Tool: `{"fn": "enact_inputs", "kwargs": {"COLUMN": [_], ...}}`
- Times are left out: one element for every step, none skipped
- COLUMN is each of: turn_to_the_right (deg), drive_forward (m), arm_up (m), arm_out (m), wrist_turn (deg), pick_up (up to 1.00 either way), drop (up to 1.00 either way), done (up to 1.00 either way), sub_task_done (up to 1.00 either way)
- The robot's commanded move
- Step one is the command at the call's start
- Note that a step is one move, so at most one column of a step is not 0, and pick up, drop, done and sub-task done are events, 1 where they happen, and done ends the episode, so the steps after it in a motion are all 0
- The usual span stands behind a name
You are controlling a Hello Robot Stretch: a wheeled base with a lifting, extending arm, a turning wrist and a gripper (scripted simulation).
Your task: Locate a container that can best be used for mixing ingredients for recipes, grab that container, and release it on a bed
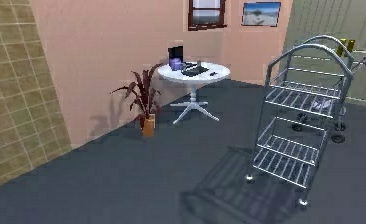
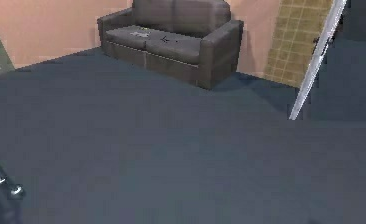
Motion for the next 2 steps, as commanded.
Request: {"fn": "enact_inputs", "kwargs": {"turn_to_the_right": [-45.0, -42.0], "drive_forward": [0.00, 0.00], "arm_up": [0.00, 0.00], "arm_out": [0.00, 0.00], "wrist_turn": [0.0, 0.0], "pick_up": [0.00, 0.00], "drop": [0.00, 0.00], "done": [0.00, 0.00], "sub_task_done": [0.00, 0.00]}}
